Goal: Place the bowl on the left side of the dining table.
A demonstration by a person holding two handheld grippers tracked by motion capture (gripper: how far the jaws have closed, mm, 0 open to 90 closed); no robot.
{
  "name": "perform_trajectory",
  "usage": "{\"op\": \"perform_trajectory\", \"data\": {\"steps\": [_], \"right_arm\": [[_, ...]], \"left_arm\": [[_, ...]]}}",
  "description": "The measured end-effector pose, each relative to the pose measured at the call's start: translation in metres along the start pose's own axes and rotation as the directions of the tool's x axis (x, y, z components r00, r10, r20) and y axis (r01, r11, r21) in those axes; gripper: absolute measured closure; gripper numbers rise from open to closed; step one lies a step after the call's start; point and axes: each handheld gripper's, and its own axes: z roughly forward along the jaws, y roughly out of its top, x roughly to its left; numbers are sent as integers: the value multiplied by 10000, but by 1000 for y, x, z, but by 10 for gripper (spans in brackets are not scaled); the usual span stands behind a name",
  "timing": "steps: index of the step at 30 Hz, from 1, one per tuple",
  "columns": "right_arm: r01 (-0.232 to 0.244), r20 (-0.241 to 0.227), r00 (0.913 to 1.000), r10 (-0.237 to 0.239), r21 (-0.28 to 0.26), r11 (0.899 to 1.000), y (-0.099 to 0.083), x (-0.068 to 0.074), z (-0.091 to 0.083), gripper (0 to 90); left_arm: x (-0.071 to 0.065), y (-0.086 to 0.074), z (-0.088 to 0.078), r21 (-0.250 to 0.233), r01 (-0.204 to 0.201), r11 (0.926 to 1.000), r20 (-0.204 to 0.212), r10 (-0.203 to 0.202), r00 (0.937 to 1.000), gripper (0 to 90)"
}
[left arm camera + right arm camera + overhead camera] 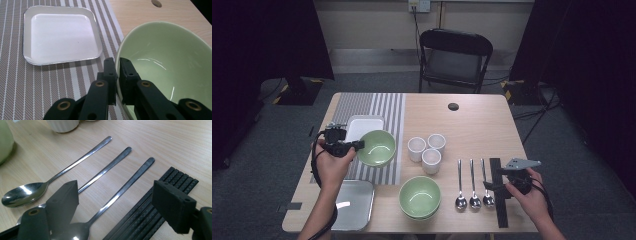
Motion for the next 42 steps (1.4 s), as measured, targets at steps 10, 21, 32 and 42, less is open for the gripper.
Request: {"op": "perform_trajectory", "data": {"steps": [10, 21, 32, 42], "right_arm": [[-56, -12, 10000, 56, -34, 10000, -1, -1, -1, 212], [-123, 3, 9999, 123, -29, 9999, -3, -3, -2, 211], [-185, -24, 9998, 185, -26, 9998, -4, -3, -1, 211], [-217, -42, 9998, 217, -28, 9998, -4, -4, -1, 211]], "left_arm": [[4, 4, 7, 57, 50, 10000, -114, -49, 9999, 851], [12, 8, 15, 28, 256, 9997, -230, -256, 9994, 851], [21, 11, 17, -9, 396, 9992, -312, -396, 9987, 850], [26, 17, 20, -29, 422, 9991, -520, -423, 9978, 851]]}}
